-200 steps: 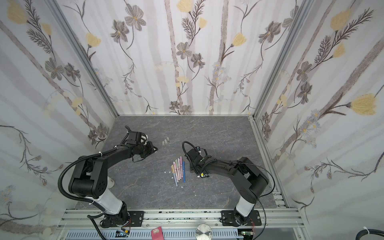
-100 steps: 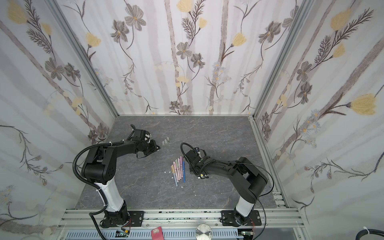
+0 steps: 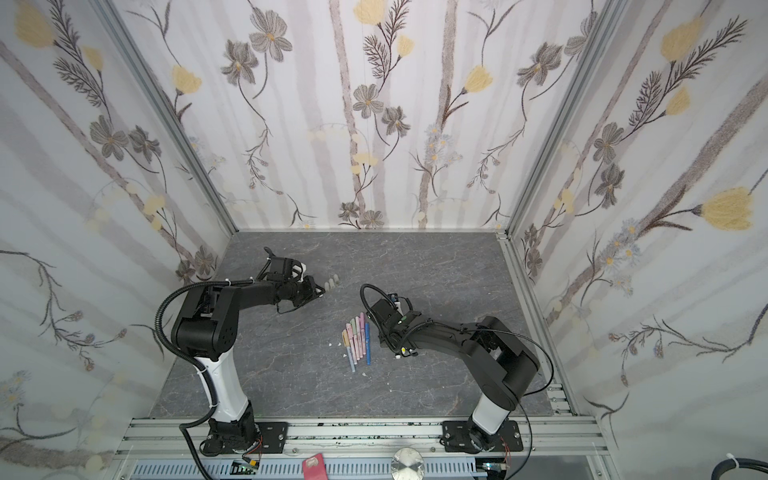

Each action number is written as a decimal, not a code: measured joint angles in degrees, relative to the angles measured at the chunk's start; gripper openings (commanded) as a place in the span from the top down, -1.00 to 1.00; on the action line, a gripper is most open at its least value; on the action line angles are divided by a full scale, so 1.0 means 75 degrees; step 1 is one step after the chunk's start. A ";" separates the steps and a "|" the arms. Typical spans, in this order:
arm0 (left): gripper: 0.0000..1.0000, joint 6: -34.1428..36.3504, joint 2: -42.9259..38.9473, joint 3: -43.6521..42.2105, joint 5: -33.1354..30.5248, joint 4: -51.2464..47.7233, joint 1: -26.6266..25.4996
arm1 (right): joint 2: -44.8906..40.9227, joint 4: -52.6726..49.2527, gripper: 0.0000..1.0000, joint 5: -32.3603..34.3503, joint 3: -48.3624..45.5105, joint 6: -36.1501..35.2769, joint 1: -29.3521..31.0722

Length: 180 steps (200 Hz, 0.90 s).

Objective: Open the pen caps

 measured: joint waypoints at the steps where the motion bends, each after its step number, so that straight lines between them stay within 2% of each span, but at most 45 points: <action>1: 0.76 -0.0006 0.0006 0.0003 0.0003 0.0009 0.0000 | -0.0006 -0.0003 0.45 0.0003 0.0000 0.0000 0.0000; 142: 0.44 -0.0067 0.0187 0.0082 0.0093 0.0256 -0.0009 | -0.0705 -0.0189 0.44 0.0201 0.0055 -0.0108 0.0000; 180: 0.42 -0.0064 0.0160 0.0050 0.0087 0.0309 -0.0009 | -0.0705 -0.0189 0.44 0.0187 0.0055 -0.0108 0.0000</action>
